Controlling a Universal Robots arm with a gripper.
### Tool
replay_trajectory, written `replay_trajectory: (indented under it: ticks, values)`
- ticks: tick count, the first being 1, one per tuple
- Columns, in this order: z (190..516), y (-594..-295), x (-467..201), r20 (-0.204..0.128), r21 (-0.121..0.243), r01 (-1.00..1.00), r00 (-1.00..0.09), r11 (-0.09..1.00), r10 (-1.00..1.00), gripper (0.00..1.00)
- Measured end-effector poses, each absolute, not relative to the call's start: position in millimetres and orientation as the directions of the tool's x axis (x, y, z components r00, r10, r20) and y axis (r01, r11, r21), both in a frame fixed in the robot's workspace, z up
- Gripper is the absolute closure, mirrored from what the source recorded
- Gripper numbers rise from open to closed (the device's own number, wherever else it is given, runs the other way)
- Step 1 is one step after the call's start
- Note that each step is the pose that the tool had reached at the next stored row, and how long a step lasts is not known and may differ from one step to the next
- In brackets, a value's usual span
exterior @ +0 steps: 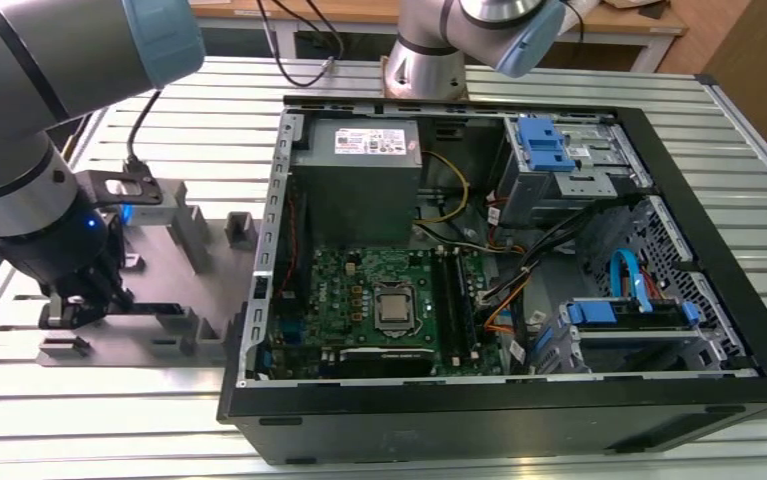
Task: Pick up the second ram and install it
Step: 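Pick up the second ram and move it above second insertion slot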
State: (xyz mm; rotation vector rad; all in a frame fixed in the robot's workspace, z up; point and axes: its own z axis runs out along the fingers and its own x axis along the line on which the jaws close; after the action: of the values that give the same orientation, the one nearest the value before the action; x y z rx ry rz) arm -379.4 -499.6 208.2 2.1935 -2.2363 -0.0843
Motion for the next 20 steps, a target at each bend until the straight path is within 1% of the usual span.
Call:
replay_trajectory:
  ticks: [20]
  values:
    - [225, -500, -379, -0.033, 0.044, -0.999, -0.02, 0.019, -0.999, 0.89]
